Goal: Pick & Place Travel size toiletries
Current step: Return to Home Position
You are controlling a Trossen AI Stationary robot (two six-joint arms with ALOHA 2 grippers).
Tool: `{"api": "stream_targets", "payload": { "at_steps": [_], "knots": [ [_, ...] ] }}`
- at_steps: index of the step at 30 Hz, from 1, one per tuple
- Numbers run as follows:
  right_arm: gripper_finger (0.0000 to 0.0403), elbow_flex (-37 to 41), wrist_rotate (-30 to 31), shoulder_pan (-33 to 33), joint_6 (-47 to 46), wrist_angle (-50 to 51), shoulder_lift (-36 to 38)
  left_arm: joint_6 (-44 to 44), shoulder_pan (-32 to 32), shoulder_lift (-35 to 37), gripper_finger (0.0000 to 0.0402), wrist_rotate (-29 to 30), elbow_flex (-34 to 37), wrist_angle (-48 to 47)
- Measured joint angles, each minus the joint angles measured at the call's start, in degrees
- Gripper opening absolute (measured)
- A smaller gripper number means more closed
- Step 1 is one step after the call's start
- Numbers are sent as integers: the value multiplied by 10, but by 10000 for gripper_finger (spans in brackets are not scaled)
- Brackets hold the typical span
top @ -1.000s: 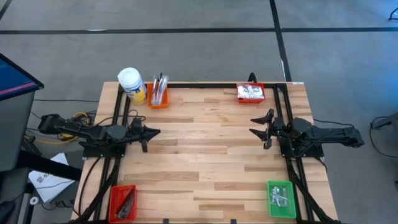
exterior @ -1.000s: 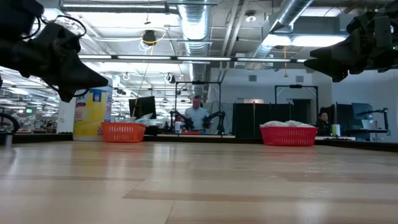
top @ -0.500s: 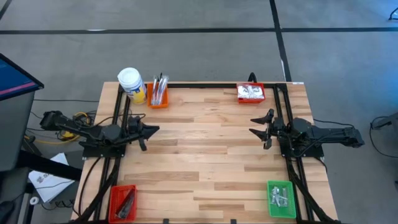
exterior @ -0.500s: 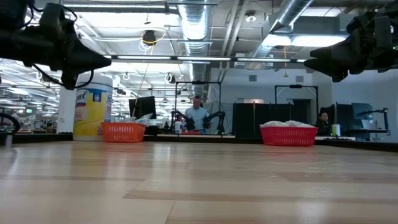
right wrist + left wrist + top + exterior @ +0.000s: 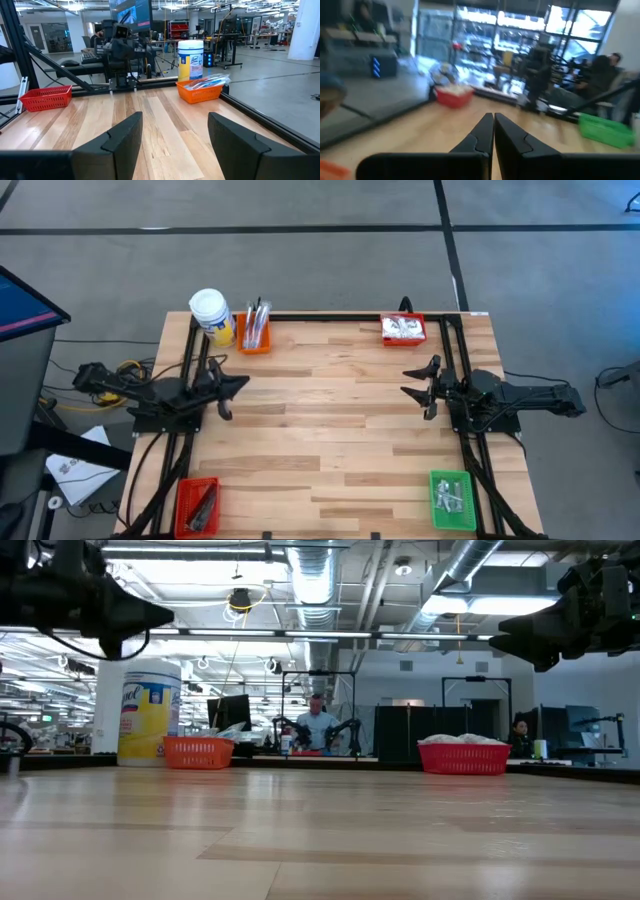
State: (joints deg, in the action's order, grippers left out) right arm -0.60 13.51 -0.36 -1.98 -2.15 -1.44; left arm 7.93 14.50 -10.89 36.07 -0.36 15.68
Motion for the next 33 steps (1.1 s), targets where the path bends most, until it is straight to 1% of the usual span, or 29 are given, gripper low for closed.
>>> {"api": "stream_targets", "payload": {
  "at_steps": [4, 6, 8, 10, 11, 14, 17, 20, 23, 26, 27, 29, 31, 33],
  "knots": [
    [218, 0, 0, 0, 0, 0, 0, -127, 0, 59, 7, 26, 0, -2],
    [218, 0, 0, 0, 0, 0, 0, -182, 0, 89, 7, 19, 0, -9],
    [218, 0, 0, 0, 0, 0, 0, -210, 0, 108, 7, 1, 0, -36],
    [218, 0, 0, 0, 0, 0, 0, -210, -2, 109, 7, -16, 0, -63],
    [218, 0, 0, 0, 0, 0, 0, -210, -5, 109, 7, -20, 0, -56],
    [218, 0, 0, 0, 0, 0, 0, -187, -36, 109, 7, 0, 0, -56],
    [218, 0, 0, 0, 0, 0, 0, -181, -90, 109, 7, 5, 0, -58],
    [218, 0, 0, 0, 0, 0, 0, -184, -160, 109, 7, -19, 0, -75],
    [218, 0, 0, 0, 0, 0, 0, -182, -249, 109, 7, -65, 0, -89],
    [218, 0, 0, 0, 0, 0, 0, -181, -350, 107, 7, -130, 0, -115],
    [218, 0, 0, 0, 0, 0, 0, -181, -381, 102, 7, -163, 0, -116],
    [218, 0, 0, 0, 0, 0, 0, -167, -435, 87, 7, -246, 0, -129],
    [218, 0, 0, 0, 0, 0, 0, -115, -470, 73, 7, -341, 0, -142],
    [218, 0, 0, 0, 0, 0, 0, -51, -487, 59, 7, -427, 0, -134]
  ]
}}
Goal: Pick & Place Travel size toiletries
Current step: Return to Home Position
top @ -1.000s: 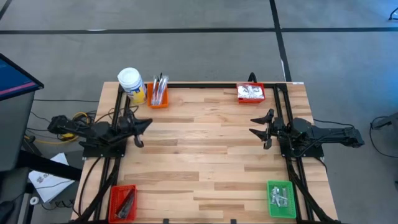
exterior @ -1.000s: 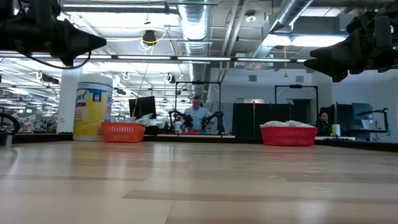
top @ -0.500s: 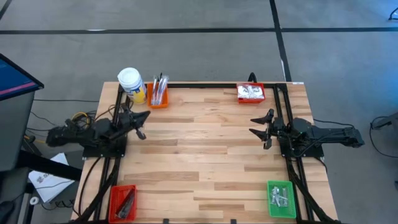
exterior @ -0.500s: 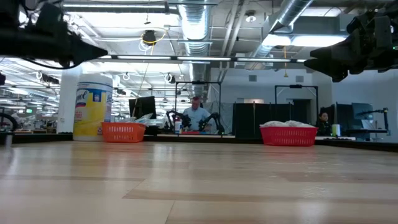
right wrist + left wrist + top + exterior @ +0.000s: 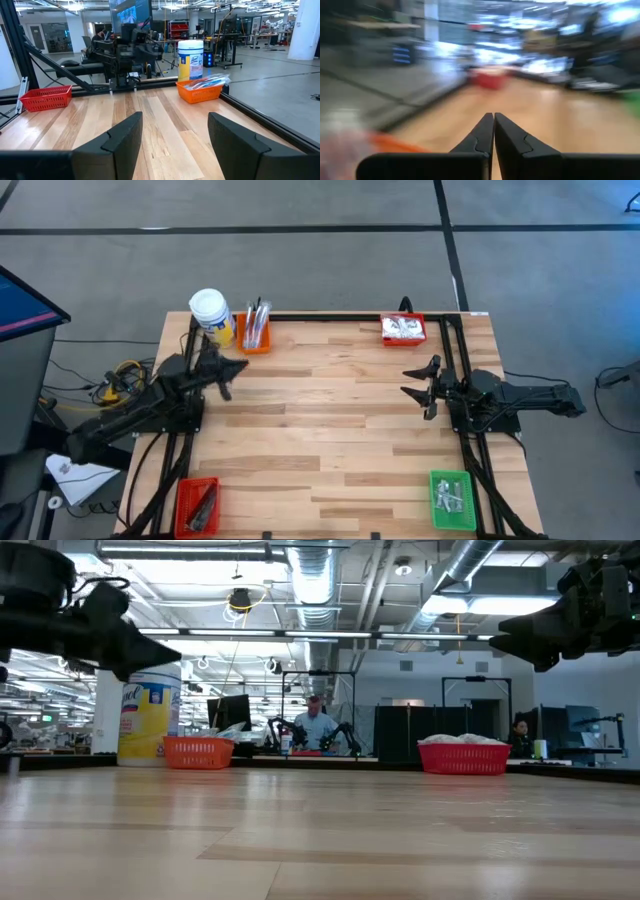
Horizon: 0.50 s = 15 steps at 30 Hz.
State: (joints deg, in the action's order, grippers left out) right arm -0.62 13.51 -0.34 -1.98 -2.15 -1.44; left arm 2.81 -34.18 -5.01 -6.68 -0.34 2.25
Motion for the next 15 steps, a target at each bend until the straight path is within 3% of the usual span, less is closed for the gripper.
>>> {"api": "stream_targets", "payload": {
  "at_steps": [2, 4, 6, 11, 15],
  "knots": [
    [218, 0, 0, 0, 0, 0, 0, 49, 3, -8, 7, -80, 0, 12],
    [218, 0, 0, 0, 0, 0, 0, 73, 12, -10, 7, -106, 0, 13],
    [218, 0, 0, 0, 0, 0, 0, 53, 16, -10, 7, -82, 0, 12],
    [218, 0, 0, 0, 0, 0, 0, -35, 15, -10, 7, 47, 0, 5],
    [218, 0, 0, 0, 0, 0, 0, -68, 33, -10, 7, 32, 0, 17]
  ]
}}
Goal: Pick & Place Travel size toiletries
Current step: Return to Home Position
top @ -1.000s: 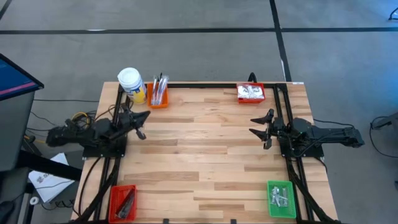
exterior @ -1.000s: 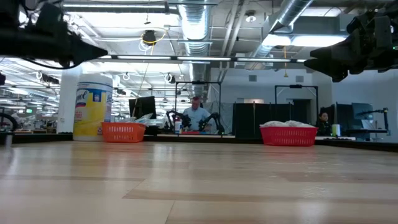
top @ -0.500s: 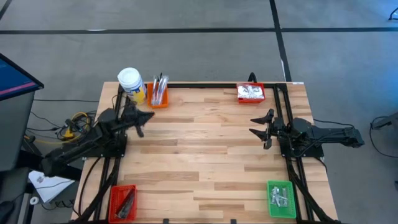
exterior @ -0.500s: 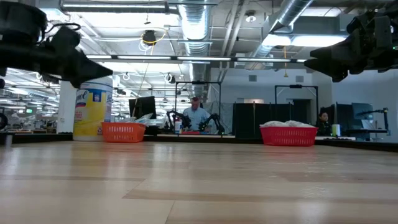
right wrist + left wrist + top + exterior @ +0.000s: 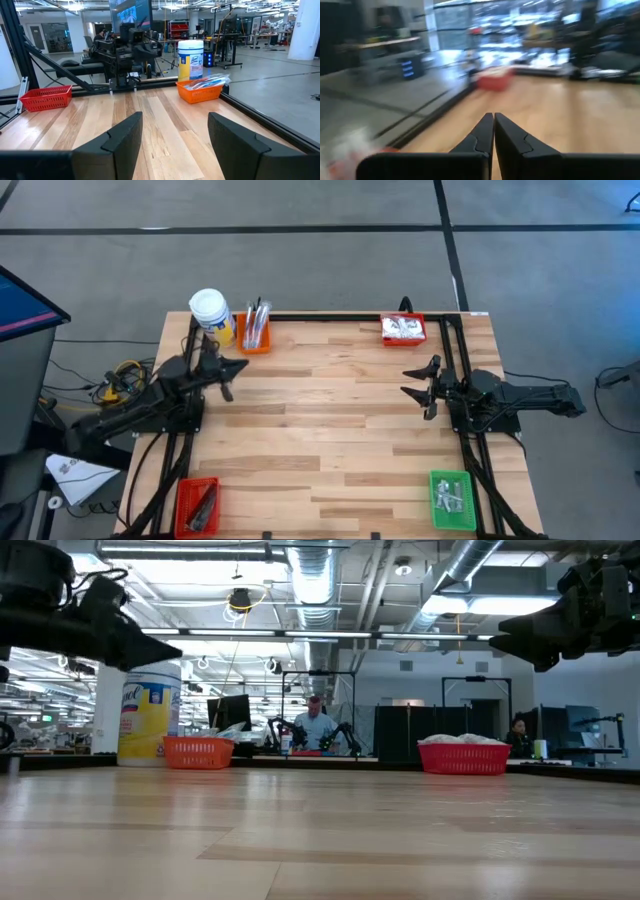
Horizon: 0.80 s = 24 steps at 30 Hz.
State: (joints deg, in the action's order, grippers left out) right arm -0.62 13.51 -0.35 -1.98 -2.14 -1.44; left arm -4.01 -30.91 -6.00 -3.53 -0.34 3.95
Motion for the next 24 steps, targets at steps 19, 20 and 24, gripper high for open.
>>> {"api": "stream_targets", "payload": {
  "at_steps": [19, 20, 24],
  "knots": [
    [218, 0, 0, 0, 0, 0, 0, 12, 221, 35, 7, -41, 0, 14],
    [218, 0, 0, 0, 0, 0, 0, 12, 226, 37, 7, -38, 0, 14],
    [218, 0, 0, 0, 0, 0, 0, 12, 228, 55, 7, -23, 0, 14]
  ]
}}
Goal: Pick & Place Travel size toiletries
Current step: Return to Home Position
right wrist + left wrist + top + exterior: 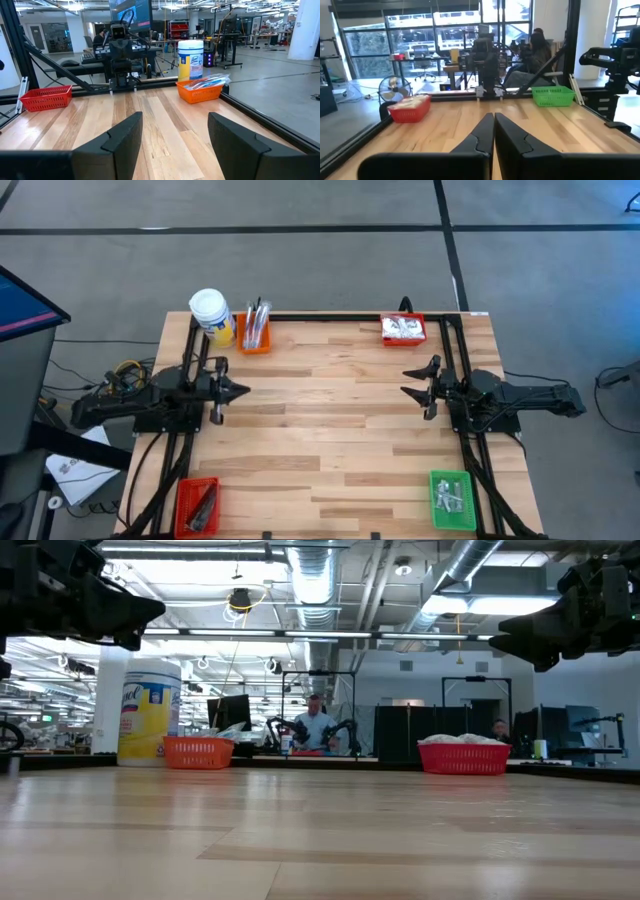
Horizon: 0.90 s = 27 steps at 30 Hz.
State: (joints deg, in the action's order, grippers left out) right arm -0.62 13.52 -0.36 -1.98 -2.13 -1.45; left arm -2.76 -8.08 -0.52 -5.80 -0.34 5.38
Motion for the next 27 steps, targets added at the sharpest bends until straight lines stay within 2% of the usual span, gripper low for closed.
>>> {"api": "stream_targets", "payload": {
  "at_steps": [11, 14, 20, 27],
  "knots": [
    [218, 0, 0, 0, 0, 0, 0, 51, -28, 5, 7, 3, 0, -2],
    [218, 0, 0, 0, 0, 0, 0, 61, -41, 5, 7, 5, 0, -32],
    [218, 0, 0, 0, 0, 0, 0, 67, -42, -48, 7, 39, 0, -40],
    [218, 0, 0, 0, 0, 0, 0, 66, -42, -84, 7, 41, 0, -39]
  ]
}}
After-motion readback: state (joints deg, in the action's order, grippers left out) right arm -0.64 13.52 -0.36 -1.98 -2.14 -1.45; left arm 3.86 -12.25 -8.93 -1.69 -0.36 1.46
